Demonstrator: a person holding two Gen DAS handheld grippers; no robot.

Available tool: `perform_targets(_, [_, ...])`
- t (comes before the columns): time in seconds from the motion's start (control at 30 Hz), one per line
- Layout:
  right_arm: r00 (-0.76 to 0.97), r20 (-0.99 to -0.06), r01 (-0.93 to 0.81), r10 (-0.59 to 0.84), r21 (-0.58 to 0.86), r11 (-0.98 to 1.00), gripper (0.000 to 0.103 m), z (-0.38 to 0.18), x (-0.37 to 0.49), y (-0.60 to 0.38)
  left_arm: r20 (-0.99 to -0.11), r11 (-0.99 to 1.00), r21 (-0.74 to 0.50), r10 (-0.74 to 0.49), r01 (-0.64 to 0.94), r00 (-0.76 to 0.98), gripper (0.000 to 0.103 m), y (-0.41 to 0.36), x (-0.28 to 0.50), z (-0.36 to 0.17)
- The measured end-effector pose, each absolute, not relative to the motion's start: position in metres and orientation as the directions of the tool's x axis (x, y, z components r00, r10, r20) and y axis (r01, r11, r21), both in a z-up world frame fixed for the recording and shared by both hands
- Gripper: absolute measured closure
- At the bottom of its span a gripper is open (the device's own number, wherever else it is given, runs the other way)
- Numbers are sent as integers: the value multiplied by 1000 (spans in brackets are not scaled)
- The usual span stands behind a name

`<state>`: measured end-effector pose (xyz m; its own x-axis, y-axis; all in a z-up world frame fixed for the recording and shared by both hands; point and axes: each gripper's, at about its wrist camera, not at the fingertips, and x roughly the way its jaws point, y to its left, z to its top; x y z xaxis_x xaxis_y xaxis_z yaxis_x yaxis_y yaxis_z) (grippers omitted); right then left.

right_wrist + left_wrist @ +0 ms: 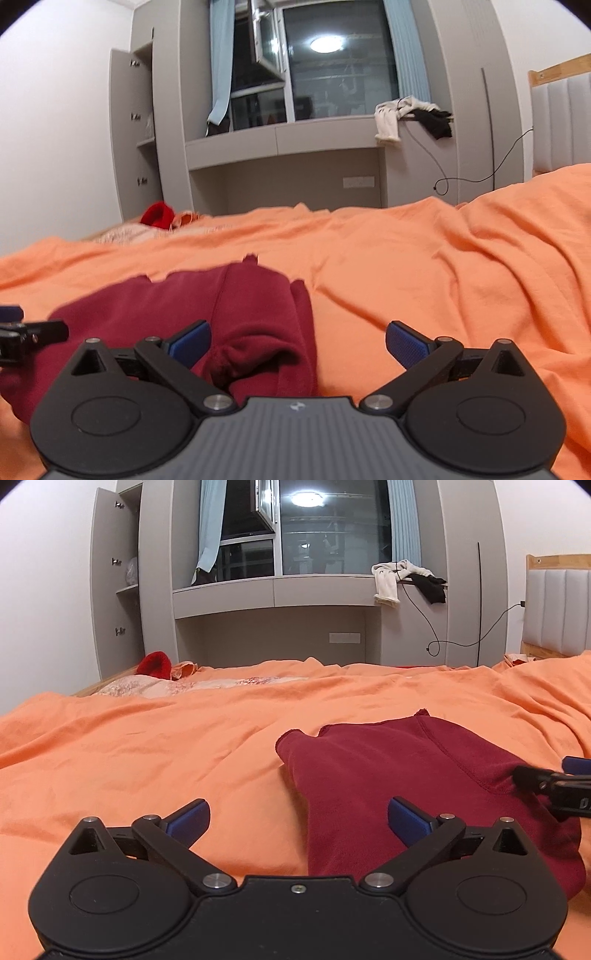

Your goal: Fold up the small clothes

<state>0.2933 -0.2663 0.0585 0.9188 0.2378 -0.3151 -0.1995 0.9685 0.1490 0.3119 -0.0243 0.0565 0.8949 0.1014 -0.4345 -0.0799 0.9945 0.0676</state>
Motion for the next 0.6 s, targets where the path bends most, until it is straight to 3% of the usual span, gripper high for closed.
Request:
perform_targets(0.3, [948,-224,-203,226,120,972,0,80,249,-269,-394,997,38,71,-61,916,1,-23,282,73])
perform_targets(0.6, [963,-95,-248,251,39,968,0,97,183,-259,-260,998,18,55,-52,964,1,-31,220,89])
